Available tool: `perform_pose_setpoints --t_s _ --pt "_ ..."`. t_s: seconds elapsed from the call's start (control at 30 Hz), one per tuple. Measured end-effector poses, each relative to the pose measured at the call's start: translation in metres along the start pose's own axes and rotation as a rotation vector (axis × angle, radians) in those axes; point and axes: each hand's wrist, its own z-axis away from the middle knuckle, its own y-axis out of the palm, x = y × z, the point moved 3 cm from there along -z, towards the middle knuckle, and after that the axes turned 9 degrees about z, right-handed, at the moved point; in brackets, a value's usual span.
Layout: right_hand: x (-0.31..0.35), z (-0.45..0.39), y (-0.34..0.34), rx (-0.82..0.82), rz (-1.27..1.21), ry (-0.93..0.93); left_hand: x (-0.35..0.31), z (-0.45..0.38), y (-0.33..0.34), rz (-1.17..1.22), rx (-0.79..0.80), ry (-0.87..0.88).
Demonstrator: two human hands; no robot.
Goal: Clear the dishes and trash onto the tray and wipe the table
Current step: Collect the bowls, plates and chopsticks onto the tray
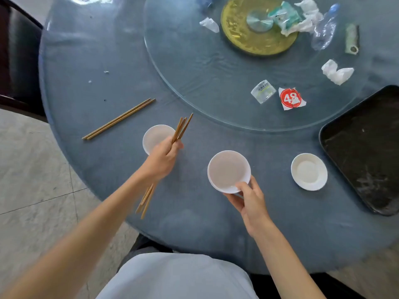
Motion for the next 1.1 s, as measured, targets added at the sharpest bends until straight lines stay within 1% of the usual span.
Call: perform_pose_setpoints --t_s 0.1,0.2,0.33,0.47,0.53,0.73,0.87,1.1 --pt "0.015 0.002 0.045 0.039 0.026 -0.032 0.006 -0.018 -0.056 -0.041 -0.077 -0.026" --pt "0.029 0.004 0.092 0.073 0.052 -0.058 0.021 -0.038 -0.104 -0.096 -0.102 -0.004" --pt "0.041 0.003 0.149 0.069 0.079 -0.069 0.041 -0.059 -0.149 -0.185 -0.074 0.002" --pt "0.043 -0.002 0.190 0.031 0.089 -0.032 0.070 -0.085 -0.175 -0.315 0.031 0.030" --pt "0.040 -0.005 0.203 -0.012 0.090 -0.015 0.082 -0.097 -0.185 -0.344 0.052 0.037" --pt "0.024 -0.013 0.222 -0.125 0.076 0.032 0.104 -0.129 -0.189 -0.381 0.029 0.050" --pt "0.017 -0.018 0.230 -0.146 0.066 0.052 0.105 -0.147 -0.180 -0.405 0.043 0.096" --pt "0.014 -0.023 0.233 -0.173 0.048 0.083 0.107 -0.160 -0.172 -0.536 0.058 0.023"
